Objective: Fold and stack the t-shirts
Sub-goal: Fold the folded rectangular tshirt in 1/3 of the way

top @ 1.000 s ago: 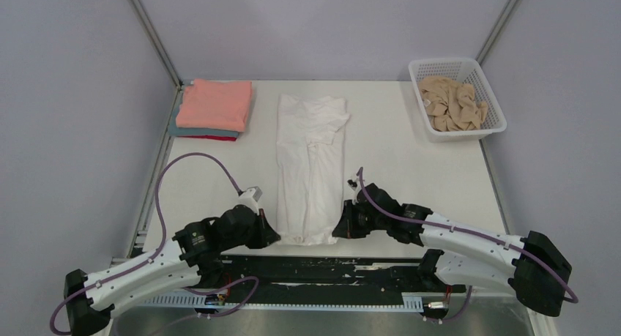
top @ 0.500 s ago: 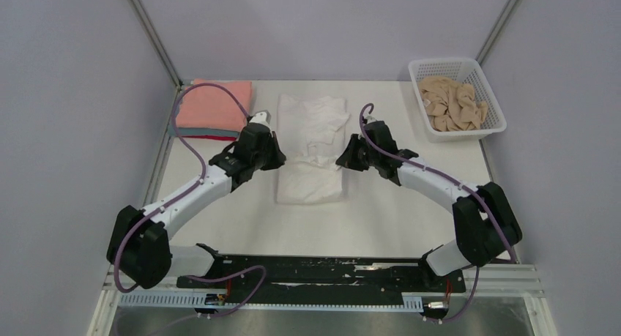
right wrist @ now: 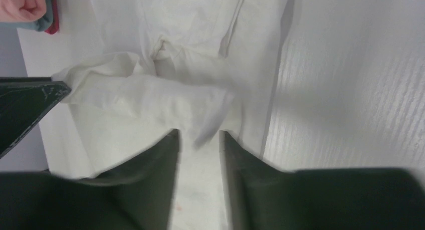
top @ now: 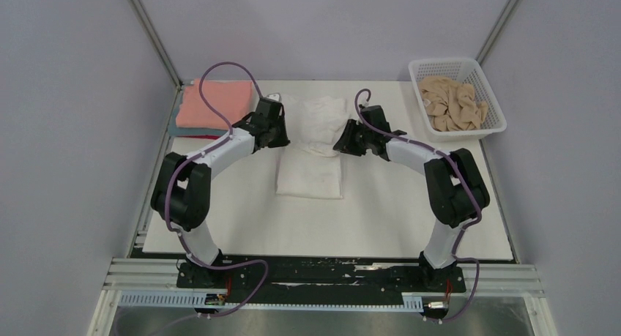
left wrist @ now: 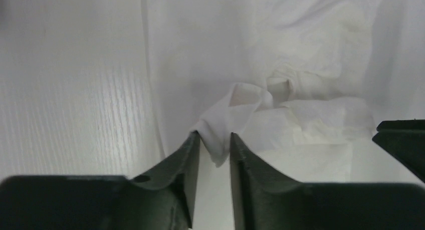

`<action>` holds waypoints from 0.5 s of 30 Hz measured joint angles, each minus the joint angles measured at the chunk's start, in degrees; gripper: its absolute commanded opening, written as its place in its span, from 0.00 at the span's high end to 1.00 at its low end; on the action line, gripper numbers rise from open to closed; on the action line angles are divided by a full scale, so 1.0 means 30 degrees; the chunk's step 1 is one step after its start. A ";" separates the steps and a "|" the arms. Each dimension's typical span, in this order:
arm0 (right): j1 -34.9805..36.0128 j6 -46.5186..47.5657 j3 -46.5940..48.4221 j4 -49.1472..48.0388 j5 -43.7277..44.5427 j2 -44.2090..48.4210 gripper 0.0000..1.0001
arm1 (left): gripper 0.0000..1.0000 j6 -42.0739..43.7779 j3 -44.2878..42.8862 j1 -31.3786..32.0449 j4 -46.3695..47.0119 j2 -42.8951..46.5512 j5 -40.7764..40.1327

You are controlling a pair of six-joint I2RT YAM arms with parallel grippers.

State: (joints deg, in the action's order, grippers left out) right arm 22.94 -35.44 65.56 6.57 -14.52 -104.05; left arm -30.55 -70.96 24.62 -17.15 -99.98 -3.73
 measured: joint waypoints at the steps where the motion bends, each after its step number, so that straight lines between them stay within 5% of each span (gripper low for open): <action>1: -0.0109 -0.0044 0.0211 0.0007 -0.0073 -0.0233 0.27 | 0.26 -0.0051 -0.0466 -0.0131 -0.0240 -0.0532 0.0015; 2: -0.0204 -0.0022 0.0364 -0.0015 -0.0087 -0.0379 0.22 | 0.08 0.0189 -0.0721 -0.0219 -0.0401 -0.0801 0.0007; 4: -0.0335 0.0262 0.0663 0.0015 -0.0226 -0.0525 0.14 | 0.01 0.0262 -0.1239 -0.0415 -0.0794 -0.1188 -0.0007; 8: -0.0408 0.0765 0.0838 -0.0007 -0.0729 -0.0357 0.00 | 0.00 0.0102 -0.1508 -0.0605 -0.1071 -0.0838 -0.0073; 15: 0.1268 0.1581 -0.1005 -0.0925 -0.2652 0.1938 0.00 | 0.00 -0.0889 0.1647 -0.0627 -0.0823 0.3636 -0.0452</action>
State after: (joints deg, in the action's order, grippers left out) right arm 26.74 -30.70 62.54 3.79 -22.48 -98.24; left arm -33.21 -66.02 22.74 -19.62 -89.08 -5.08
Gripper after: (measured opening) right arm 0.998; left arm 1.000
